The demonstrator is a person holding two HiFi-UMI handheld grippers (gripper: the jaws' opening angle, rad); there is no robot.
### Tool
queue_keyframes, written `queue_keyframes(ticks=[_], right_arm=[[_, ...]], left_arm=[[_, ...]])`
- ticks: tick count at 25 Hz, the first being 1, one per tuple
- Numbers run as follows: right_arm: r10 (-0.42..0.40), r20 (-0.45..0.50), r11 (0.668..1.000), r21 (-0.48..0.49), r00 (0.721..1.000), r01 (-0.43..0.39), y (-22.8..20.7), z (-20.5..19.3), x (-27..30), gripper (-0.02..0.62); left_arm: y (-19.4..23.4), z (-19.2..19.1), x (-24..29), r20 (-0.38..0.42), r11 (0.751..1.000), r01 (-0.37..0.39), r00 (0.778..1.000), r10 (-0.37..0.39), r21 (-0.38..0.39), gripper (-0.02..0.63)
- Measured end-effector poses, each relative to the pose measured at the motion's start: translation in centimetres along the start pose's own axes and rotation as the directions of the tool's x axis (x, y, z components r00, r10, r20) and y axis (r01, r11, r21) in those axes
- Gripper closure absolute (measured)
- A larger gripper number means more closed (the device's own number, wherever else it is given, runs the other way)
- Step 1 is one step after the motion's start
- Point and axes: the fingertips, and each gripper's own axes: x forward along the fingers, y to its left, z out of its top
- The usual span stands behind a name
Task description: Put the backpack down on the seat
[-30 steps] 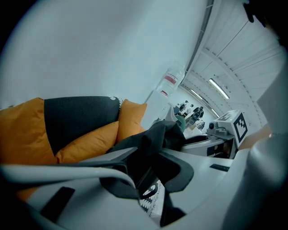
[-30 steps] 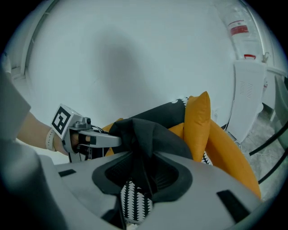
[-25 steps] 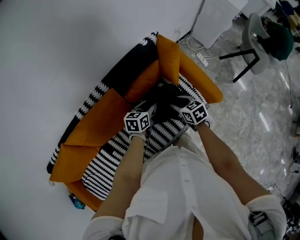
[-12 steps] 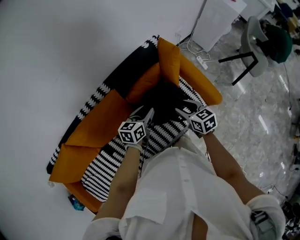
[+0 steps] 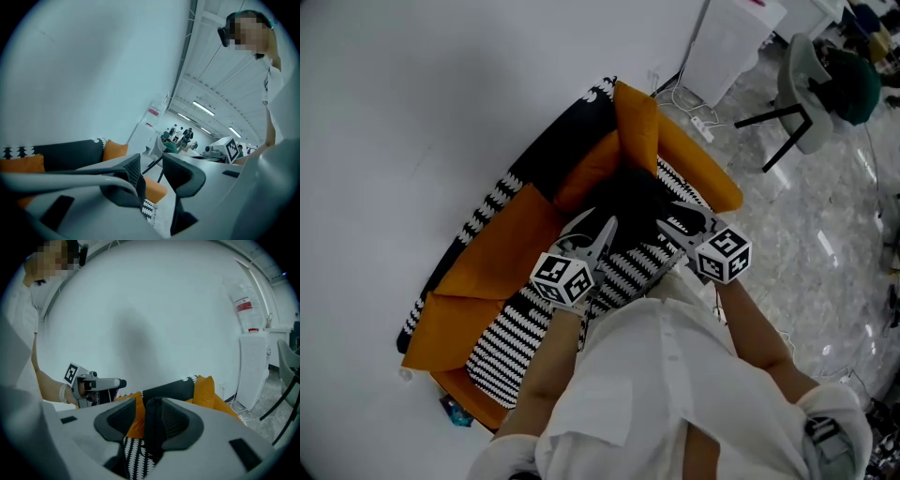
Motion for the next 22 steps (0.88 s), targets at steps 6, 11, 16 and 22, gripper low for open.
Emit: queue_keyframes(ticks=[6, 11, 16, 22], right_arm=[[0.048, 0.069, 0.998, -0.046, 0.996, -0.044, 1.7, 2.9, -0.9, 0.491], [0.065, 0.126, 0.997, -0.051, 0.99, -0.059, 2.4, 4.5, -1.6, 0.571], [0.016, 0.127, 0.996, -0.091, 0.992, -0.005, 1.9, 4.7, -2.0, 0.577], [-0.034, 0.101, 0.991, -0.124, 0.994, 0.047, 1.1, 4.6, -2.3, 0.577]], left_arm=[[-2.6, 2.3, -0.2, 0.037, 0.996, 0.068, 0.997, -0.07, 0.06, 0.46], [-3.4, 2.8, -0.7, 0.033, 0.993, 0.085, 0.996, -0.089, 0.086, 0.497], [-3.0, 2.8, -1.3, 0.028, 0.993, 0.071, 0.997, -0.074, 0.092, 0.535], [-2.0, 2.8, -2.0, 0.035, 0.996, 0.036, 0.999, -0.039, 0.087, 0.54]])
